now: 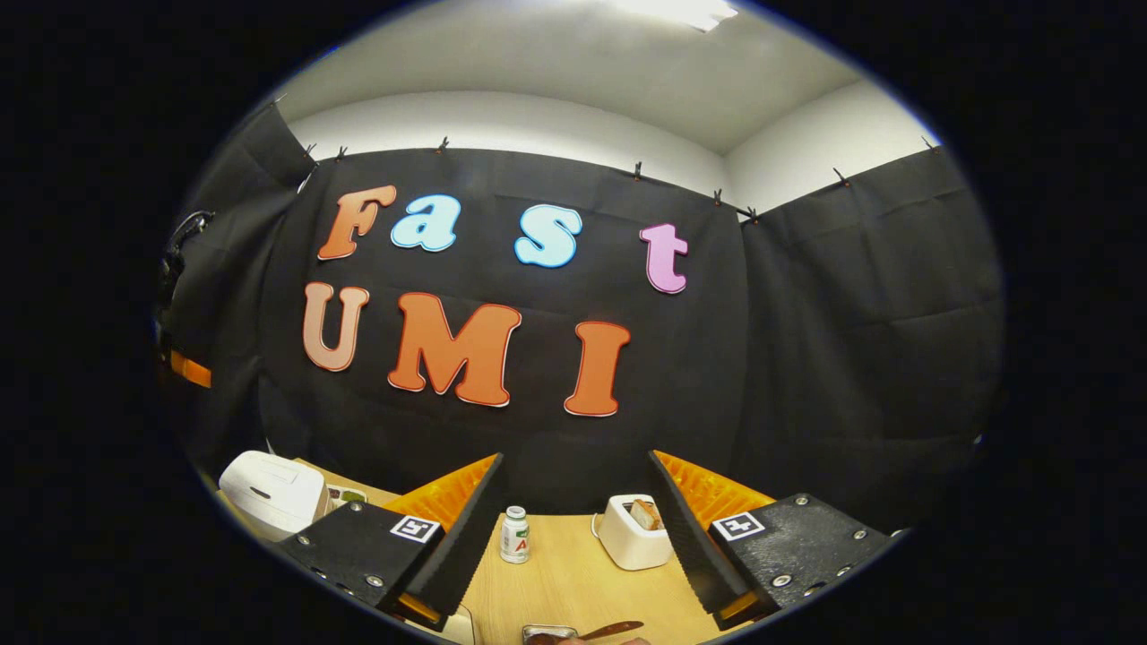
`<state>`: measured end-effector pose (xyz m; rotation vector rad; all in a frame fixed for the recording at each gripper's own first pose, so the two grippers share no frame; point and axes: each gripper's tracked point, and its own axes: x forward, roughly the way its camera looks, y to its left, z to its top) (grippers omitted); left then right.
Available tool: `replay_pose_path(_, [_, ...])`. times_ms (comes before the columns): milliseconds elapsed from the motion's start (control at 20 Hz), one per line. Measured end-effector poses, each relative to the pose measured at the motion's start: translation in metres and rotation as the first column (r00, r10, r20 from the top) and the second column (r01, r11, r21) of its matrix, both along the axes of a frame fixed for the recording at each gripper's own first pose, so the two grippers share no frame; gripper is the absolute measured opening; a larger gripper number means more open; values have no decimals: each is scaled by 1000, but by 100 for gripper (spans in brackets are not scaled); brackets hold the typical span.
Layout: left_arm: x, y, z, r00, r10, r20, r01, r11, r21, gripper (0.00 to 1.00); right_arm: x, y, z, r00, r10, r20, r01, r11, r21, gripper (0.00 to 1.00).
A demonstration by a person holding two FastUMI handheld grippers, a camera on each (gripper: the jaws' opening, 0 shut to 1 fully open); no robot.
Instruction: Close the left gripper, press the button to open the rice cooker; take a wooden spoon from the chopstick holder with the right hand, scoop a spoonful of rice and pour it into the rice cooker, then put the wooden spoon back into the chopstick holder.
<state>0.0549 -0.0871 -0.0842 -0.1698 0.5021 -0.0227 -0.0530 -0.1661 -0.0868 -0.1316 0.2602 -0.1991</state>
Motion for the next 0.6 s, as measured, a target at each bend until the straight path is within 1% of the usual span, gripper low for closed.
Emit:
replay_pose_path(50, [4, -1, -18, 998, -2, -56, 2, 1000, -9, 5, -4, -5, -1, 1000, -14, -8, 14, 1000, -6, 95])
replay_pose_path(100, [6, -3, -30, 994, -10, -106, 7, 1000, -29, 5, -9, -11, -3, 999, -32, -16, 32, 999, -11, 95])
replay_pose_path(200, [9, -8, -54, 979, -25, -201, 11, 997, -73, 5, -19, -22, -9, 997, -66, -38, 66, 998, -16, 95])
replay_pose_path(250, [12, -7, -69, 968, -23, -249, 0, 996, -91, 5, -25, -27, -12, 995, -81, -52, 80, 997, -15, 95])
replay_pose_path(300, [12, -6, -84, 950, -16, -311, -19, 994, -111, 4, -29, -30, -16, 994, -93, -65, 92, 996, -18, 95])
replay_pose_path(400, [6, -9, -108, 913, -32, -407, -37, 986, -160, 5, -37, -38, -22, 990, -112, -90, 110, 993, -34, 95])
replay_pose_path(550, [1, -12, -140, 865, -57, -499, -46, 980, -192, 5, -45, -47, -33, 983, -132, -123, 126, 990, -56, 95])
replay_pose_path(600, [-1, -13, -148, 848, -67, -526, -46, 979, -199, 3, -46, -47, -37, 982, -135, -134, 129, 990, -55, 95])
